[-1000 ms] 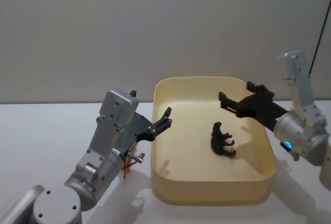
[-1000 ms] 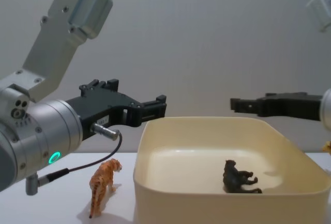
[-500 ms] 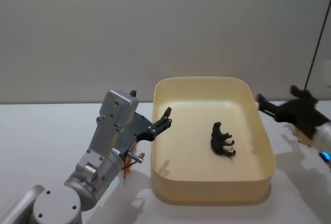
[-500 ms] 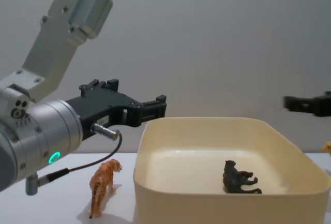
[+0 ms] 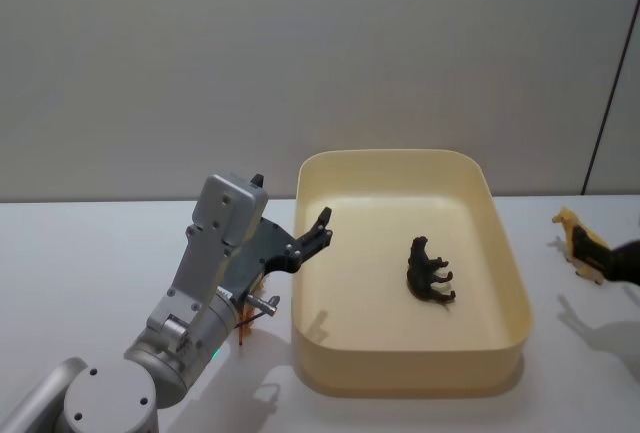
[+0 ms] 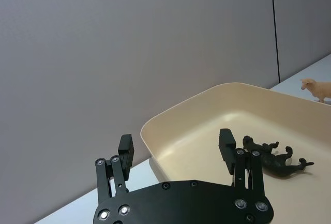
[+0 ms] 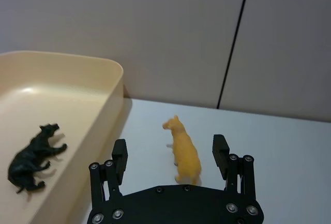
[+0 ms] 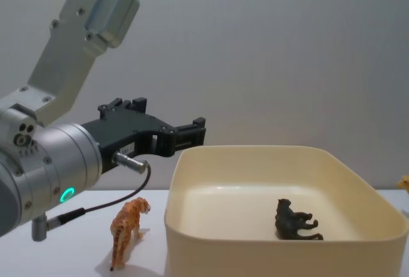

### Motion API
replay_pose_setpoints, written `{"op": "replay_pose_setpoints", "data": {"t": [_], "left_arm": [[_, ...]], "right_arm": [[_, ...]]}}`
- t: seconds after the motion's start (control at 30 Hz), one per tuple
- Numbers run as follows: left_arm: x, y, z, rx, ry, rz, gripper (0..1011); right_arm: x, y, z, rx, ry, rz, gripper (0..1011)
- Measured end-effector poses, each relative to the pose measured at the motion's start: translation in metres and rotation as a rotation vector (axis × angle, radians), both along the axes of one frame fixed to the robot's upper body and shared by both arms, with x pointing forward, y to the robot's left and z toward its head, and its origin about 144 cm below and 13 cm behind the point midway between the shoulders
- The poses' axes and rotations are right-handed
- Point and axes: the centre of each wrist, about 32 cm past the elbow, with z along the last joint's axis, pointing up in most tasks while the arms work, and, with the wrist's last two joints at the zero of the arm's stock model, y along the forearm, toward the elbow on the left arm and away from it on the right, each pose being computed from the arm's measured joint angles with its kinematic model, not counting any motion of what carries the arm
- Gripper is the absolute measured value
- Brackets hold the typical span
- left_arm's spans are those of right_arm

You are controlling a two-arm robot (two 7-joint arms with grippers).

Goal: Pick up the toy alternately with two hands and place it into the central storage box.

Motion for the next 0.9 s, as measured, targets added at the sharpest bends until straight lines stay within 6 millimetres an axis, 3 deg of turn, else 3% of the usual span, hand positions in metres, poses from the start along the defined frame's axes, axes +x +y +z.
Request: {"op": "replay_pose_setpoints", "data": {"t": [0.37, 0.9], "left_arm": [[0.000, 0.000, 0.000, 0.000, 0.000, 0.000, 1001], [0.000, 0.000, 0.000, 0.000, 0.000, 0.000, 1001]], "right_arm": [[-0.005, -0.014, -0.015, -0.035, 0.058, -0.043, 1001], [0.027, -0.015, -0.030, -0.053, 0.081, -0.037, 1001]]}}
